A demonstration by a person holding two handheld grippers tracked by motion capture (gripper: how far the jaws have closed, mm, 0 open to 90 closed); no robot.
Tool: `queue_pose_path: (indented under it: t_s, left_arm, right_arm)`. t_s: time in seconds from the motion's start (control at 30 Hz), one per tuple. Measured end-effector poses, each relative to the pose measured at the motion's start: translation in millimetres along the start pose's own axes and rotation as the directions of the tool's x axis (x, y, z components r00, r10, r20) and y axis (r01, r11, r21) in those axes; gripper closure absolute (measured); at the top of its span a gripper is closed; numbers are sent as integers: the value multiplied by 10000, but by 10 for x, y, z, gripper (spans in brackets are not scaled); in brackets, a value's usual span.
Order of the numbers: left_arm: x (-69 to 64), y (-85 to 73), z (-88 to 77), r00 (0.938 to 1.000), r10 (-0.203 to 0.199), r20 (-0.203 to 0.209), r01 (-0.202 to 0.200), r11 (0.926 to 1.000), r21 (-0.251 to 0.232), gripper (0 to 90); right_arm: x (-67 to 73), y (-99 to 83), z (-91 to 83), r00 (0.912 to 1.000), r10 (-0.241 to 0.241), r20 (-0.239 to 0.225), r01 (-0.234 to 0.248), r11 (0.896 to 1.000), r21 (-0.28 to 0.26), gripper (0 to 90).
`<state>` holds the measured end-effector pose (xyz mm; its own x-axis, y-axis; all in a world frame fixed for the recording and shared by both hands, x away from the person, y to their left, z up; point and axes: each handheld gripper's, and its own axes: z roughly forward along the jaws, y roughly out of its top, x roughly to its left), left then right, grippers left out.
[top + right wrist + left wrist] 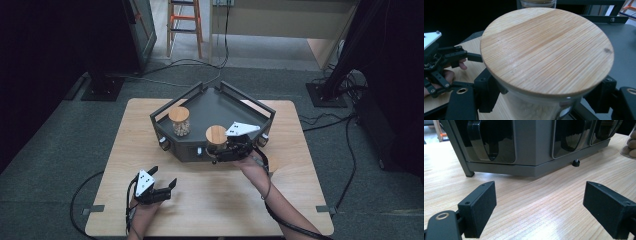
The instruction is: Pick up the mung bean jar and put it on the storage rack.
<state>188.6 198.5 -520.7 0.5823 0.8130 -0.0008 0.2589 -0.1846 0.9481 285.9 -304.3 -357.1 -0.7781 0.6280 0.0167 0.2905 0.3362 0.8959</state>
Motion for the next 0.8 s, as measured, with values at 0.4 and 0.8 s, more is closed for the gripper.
queue_pose_path:
  t_s: [0.4, 0.8]
  left_arm:
    - [-1, -2, 0, 10000, -8, -1, 8, 10000, -10, 114]
    - [-10, 8, 7, 10000, 88, 17, -88, 10000, 43, 114]
  right_arm:
    - [-59, 85, 22, 9996, 152, 248, -152, 9999, 14, 253]
    - [-134, 96, 90, 9977, 422, 524, -420, 9991, -56, 253]
